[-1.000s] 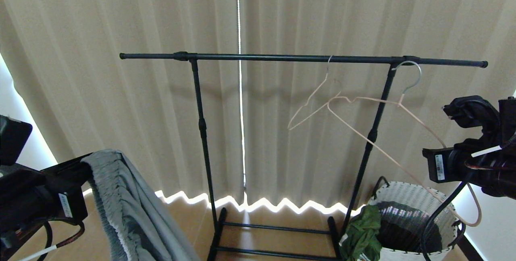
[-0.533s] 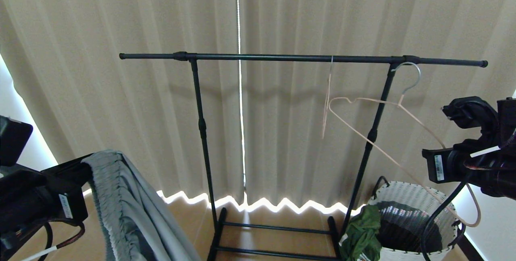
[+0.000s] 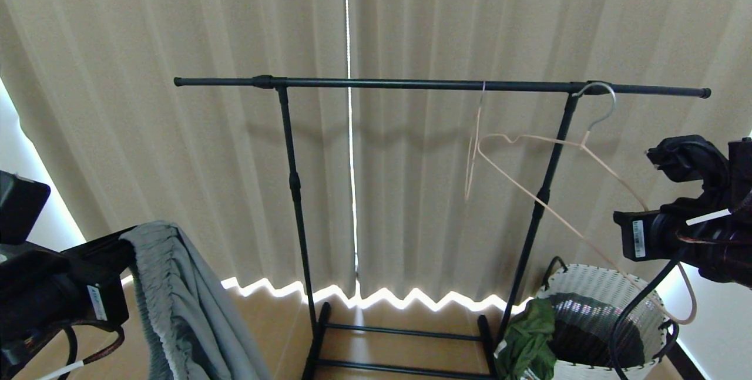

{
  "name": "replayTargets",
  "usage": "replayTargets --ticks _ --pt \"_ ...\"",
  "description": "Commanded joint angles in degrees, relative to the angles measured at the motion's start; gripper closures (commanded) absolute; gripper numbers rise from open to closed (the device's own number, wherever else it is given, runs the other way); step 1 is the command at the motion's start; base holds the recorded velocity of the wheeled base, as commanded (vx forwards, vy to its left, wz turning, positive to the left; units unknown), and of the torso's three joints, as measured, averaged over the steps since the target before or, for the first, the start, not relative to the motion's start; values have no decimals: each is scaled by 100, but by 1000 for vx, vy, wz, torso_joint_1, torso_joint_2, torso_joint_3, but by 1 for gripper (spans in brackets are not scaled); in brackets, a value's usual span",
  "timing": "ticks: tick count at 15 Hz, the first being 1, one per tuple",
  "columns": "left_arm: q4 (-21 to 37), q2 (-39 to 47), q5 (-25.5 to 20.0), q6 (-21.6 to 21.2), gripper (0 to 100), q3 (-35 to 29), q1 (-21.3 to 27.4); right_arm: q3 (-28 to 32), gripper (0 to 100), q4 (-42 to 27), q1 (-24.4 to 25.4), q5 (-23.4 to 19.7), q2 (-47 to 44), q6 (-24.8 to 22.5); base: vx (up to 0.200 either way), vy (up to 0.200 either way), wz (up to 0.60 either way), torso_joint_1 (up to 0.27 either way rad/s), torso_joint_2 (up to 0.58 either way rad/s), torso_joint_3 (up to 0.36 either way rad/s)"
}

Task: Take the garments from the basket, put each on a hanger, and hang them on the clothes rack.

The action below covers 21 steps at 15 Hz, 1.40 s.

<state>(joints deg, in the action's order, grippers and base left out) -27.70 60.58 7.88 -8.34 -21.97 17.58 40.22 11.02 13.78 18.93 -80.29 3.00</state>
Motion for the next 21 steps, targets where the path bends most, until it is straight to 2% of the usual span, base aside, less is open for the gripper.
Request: replayTargets --ticks 1,4,6,9,11,14,16,18,21 --pt "1 42 4 16 100 96 0 4 100 181 2 -12 31 -1 0 0 0 0 0 0" --pt "28 95 -5 -63 100 61 18 -58 100 752 2 -294 4 17 0 0 0 0 0 0" --pt "36 367 47 -282 100 -36 18 -128 100 1236 73 -847 22 -1 0 0 0 0 0 0" --pt "80 983 214 -274 100 -651 53 -190 100 1324 389 -1076 -4 17 0 0 0 0 0 0" --pt "142 1457 531 -238 100 -1108 220 -181 100 1324 626 -1234 -57 -1 0 0 0 0 0 0" --pt "151 2072 891 175 100 -1750 387 -154 100 1324 1039 -1269 -207 -10 0 0 0 0 0 0" --pt "142 2688 1304 667 100 -2488 404 -198 100 1315 1690 -1436 -391 -1 0 0 0 0 0 0" --pt "151 2916 1462 860 100 -2804 369 -172 100 1315 2015 -1498 -497 43 0 0 0 0 0 0" --pt "168 3118 1700 913 100 -3024 334 -198 100 1253 2595 -1656 -505 131 0 0 0 0 0 0"
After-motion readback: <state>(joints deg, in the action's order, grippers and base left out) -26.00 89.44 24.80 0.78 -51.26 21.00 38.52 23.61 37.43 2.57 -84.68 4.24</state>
